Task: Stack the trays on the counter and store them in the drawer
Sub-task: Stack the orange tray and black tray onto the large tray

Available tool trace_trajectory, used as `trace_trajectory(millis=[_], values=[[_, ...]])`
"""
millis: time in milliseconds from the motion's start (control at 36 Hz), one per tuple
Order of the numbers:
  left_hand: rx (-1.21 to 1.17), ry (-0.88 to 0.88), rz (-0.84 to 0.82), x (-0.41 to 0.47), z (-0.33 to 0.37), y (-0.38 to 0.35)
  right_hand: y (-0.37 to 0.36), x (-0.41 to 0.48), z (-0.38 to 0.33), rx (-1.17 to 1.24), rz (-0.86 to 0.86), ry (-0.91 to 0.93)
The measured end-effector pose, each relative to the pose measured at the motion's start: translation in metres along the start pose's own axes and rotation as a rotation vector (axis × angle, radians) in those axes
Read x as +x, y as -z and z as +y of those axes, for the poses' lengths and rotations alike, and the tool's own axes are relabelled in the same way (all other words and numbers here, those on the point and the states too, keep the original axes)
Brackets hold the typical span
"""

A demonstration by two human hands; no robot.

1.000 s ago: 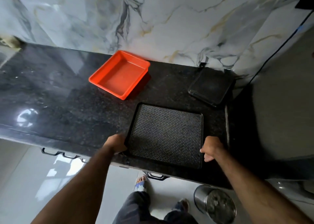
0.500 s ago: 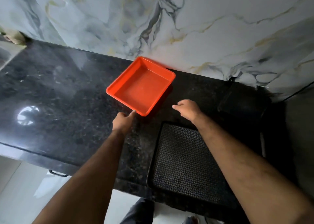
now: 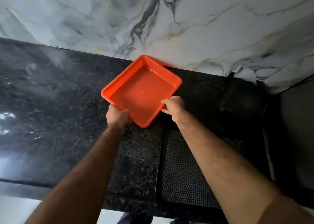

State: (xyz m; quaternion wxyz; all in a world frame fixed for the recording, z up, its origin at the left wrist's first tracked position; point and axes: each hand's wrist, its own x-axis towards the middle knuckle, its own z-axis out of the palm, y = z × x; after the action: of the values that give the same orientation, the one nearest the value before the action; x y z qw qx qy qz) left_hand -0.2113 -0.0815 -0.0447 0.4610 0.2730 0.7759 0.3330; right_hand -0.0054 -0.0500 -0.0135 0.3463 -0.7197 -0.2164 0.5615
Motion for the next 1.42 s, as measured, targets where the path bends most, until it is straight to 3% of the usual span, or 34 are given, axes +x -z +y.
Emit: trace_trajectory(millis=[194, 278, 417, 528, 694, 1083, 1222, 1278, 1333, 1417], values=[[0.195, -0.119, -0.106, -0.028, 0.029, -0.022, 0.091, -0.009, 0.005, 0.109, 0.357, 0.093], [0.244, -0.187, -0.152, -0.056, 0.032, -0.030, 0.148, -0.017, 0.012, -0.154, 0.503, 0.157], [0.244, -0.236, -0.286, -0.111, 0.009, -0.042, 0.226, -0.057, 0.036, -0.596, 0.398, 0.237], [0.452, -0.338, -0.163, -0.154, -0.020, -0.047, 0.261, -0.095, 0.067, -0.778, 0.294, 0.305], [0.563, -0.382, -0.015, -0.213, -0.063, -0.057, 0.297, -0.145, 0.128, -0.823, 0.176, 0.299], [0.671, -0.333, -0.098, -0.254, -0.108, -0.075, 0.343, -0.166, 0.190, -0.818, 0.029, 0.204], [0.713, -0.354, -0.096, -0.249, -0.104, -0.075, 0.343, -0.164, 0.191, -0.859, 0.033, 0.207], [0.769, -0.384, -0.019, -0.250, -0.100, -0.076, 0.344, -0.162, 0.188, -0.896, 0.060, 0.233], [0.845, -0.448, 0.090, -0.253, -0.094, -0.080, 0.347, -0.157, 0.179, -0.939, 0.123, 0.269], [0.788, -0.597, 0.107, -0.261, -0.074, -0.100, 0.361, -0.146, 0.149, -0.948, 0.235, 0.318]])
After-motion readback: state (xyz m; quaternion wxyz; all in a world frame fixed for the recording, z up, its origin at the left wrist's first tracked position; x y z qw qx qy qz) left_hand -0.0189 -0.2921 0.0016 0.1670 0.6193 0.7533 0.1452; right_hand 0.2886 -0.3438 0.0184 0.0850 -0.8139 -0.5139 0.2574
